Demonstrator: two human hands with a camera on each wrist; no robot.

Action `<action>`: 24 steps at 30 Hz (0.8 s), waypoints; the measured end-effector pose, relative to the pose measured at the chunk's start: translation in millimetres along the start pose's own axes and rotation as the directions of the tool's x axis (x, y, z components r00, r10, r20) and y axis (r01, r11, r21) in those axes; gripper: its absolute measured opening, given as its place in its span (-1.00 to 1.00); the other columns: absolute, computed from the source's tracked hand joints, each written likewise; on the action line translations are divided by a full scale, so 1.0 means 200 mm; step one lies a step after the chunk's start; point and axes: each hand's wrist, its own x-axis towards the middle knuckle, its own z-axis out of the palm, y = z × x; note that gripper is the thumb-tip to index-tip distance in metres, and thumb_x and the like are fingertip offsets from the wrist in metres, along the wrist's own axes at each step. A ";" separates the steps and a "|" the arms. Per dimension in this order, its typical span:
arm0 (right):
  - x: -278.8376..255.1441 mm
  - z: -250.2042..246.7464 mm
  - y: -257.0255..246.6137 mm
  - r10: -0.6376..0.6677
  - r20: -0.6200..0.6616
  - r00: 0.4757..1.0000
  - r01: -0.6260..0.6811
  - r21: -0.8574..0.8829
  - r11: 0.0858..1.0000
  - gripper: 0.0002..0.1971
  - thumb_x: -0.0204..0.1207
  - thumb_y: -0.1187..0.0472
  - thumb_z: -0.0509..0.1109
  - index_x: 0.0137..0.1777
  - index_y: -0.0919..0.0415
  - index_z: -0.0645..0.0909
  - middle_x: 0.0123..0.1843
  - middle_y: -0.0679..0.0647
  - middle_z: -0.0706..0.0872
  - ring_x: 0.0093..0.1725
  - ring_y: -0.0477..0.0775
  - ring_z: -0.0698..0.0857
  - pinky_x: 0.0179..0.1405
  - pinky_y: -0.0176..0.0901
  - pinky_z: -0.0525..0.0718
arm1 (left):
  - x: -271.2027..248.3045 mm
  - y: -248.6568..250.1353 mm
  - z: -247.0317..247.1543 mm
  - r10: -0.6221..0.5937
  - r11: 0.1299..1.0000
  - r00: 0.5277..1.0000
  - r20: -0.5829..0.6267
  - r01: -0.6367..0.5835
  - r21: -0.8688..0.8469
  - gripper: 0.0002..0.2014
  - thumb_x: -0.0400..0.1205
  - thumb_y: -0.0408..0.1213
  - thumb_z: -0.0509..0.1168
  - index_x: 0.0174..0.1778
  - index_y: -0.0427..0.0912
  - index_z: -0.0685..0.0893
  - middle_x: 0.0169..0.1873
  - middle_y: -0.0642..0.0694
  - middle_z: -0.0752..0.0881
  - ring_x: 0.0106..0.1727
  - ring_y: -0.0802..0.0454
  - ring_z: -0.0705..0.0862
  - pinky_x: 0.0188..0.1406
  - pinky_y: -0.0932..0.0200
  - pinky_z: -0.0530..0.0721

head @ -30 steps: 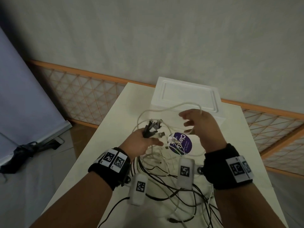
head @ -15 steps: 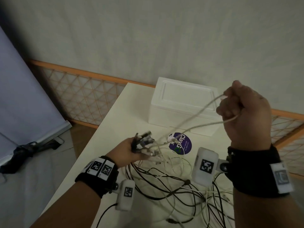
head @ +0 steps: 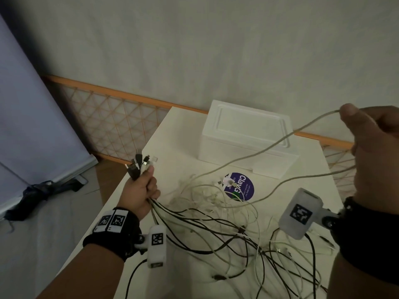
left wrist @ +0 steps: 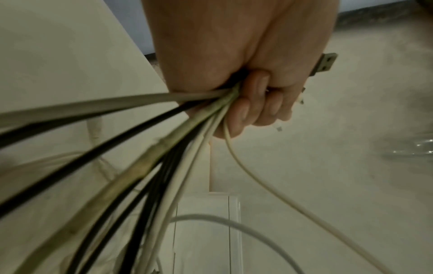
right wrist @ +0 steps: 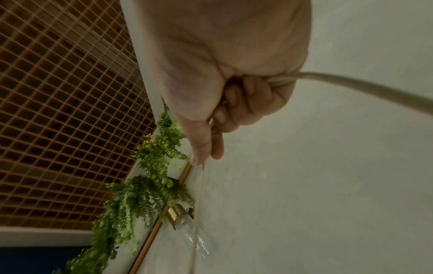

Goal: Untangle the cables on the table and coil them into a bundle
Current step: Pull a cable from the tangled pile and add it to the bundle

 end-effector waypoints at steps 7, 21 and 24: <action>-0.09 0.14 -0.10 0.047 0.084 0.995 -0.062 0.196 0.979 -0.74 0.58 -0.09 0.33 -0.29 0.00 0.56 -0.53 -0.11 0.42 -0.52 0.01 0.36 -0.55 -0.17 0.35 | -0.08 0.05 0.10 0.007 0.999 0.974 0.227 -0.016 0.036 -0.69 0.22 -0.14 0.62 -0.35 -0.17 0.63 -0.61 0.01 0.53 -0.72 0.23 0.25 -0.67 0.35 0.23; -0.22 0.12 -0.27 -0.292 0.273 0.917 0.348 -0.188 0.918 -0.88 0.51 0.21 0.44 -0.12 -0.08 0.73 -0.29 -0.34 0.67 -0.31 -0.37 0.60 -0.22 -0.48 0.49 | -0.04 -0.33 0.30 -0.235 0.440 0.938 0.256 -0.133 0.888 -0.56 0.42 -0.14 0.57 0.13 -0.13 0.58 0.04 -0.05 0.73 -0.09 0.08 0.69 -0.06 0.18 0.63; -0.21 0.08 -0.29 -0.266 0.212 0.940 0.280 -0.041 0.959 -0.80 0.46 0.31 0.47 -0.13 -0.06 0.69 -0.27 -0.18 0.73 -0.34 -0.23 0.64 -0.31 -0.36 0.52 | -0.08 -0.32 0.32 -0.145 0.491 0.945 0.294 -0.189 0.850 -0.56 0.38 -0.17 0.61 0.08 -0.03 0.55 -0.08 0.06 0.72 0.03 0.08 0.69 0.10 0.17 0.59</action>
